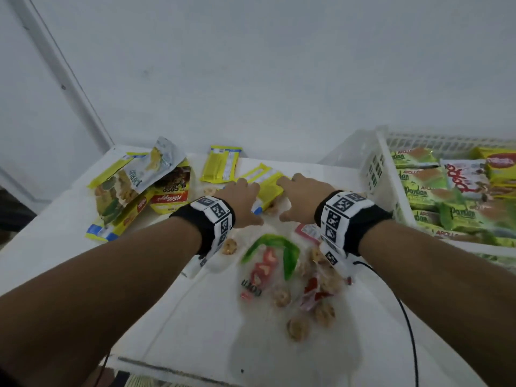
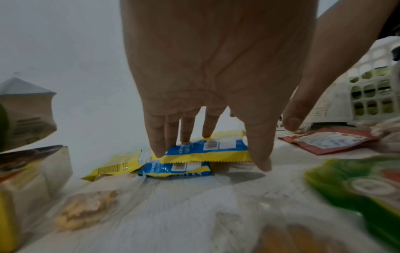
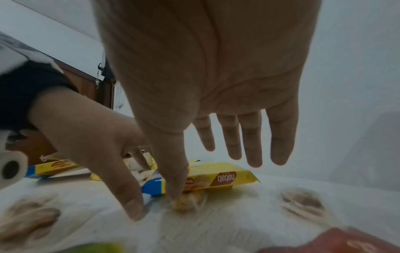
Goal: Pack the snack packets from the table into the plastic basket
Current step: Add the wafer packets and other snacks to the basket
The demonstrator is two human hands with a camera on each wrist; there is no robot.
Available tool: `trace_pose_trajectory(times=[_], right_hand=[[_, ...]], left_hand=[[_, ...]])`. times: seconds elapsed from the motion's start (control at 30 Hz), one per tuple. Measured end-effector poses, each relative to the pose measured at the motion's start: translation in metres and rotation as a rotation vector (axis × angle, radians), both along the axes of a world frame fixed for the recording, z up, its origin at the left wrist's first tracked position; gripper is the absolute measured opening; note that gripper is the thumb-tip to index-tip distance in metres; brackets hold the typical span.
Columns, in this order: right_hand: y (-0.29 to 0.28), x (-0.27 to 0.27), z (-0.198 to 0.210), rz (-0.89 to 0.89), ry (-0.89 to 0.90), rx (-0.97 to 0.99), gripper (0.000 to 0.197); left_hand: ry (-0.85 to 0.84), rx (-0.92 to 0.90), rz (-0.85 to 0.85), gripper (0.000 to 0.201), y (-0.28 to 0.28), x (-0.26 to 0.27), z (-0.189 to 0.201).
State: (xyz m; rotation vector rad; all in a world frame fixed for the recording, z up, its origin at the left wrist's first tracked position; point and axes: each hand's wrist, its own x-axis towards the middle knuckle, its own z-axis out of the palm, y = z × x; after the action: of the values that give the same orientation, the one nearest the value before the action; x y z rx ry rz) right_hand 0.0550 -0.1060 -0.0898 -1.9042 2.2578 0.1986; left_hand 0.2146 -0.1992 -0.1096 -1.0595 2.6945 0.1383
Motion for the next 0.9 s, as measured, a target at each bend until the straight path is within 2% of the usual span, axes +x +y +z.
trace_pose_trajectory(times=[0.1, 0.2, 0.27, 0.37, 0.43, 0.53, 0.6, 0.7, 0.77, 0.83, 0.9], right_hand=[[-0.019, -0.009, -0.003, 0.045, 0.019, -0.006, 0.080], [-0.031, -0.012, -0.011, 0.076, 0.059, -0.019, 0.067], [-0.038, -0.013, -0.011, 0.099, 0.082, -0.102, 0.051], [-0.046, -0.012, 0.005, 0.143, 0.090, -0.283, 0.036], [-0.050, -0.007, 0.018, 0.178, 0.039, -0.391, 0.029], [-0.056, 0.005, 0.023, 0.195, -0.090, -0.499, 0.027], [-0.058, 0.015, 0.019, 0.150, -0.200, -0.595, 0.031], [-0.062, 0.029, 0.017, 0.034, -0.380, -0.757, 0.054], [-0.064, 0.039, 0.019, -0.032, -0.526, -0.785, 0.070], [-0.064, 0.050, 0.020, -0.075, -0.697, -0.793, 0.082], [-0.062, 0.059, 0.023, -0.137, -0.784, -0.797, 0.080]], left_hand=[[-0.025, -0.016, -0.020, 0.069, -0.006, -0.005, 0.002], [0.032, 0.035, -0.039, 0.045, -0.009, 0.002, 0.009], [0.187, 0.092, -0.010, 0.033, -0.013, 0.014, 0.017], [0.544, 0.173, 0.089, 0.023, -0.021, 0.036, 0.030], [0.731, 0.193, 0.165, 0.020, -0.026, 0.051, 0.036], [0.898, 0.216, 0.211, 0.019, -0.033, 0.070, 0.040], [0.957, 0.262, 0.223, 0.017, -0.041, 0.084, 0.039], [1.127, 0.433, 0.270, 0.013, -0.050, 0.100, 0.043], [1.232, 0.570, 0.312, 0.012, -0.056, 0.107, 0.046], [1.254, 0.679, 0.341, 0.010, -0.057, 0.112, 0.050], [1.235, 0.747, 0.342, 0.008, -0.062, 0.116, 0.049]])
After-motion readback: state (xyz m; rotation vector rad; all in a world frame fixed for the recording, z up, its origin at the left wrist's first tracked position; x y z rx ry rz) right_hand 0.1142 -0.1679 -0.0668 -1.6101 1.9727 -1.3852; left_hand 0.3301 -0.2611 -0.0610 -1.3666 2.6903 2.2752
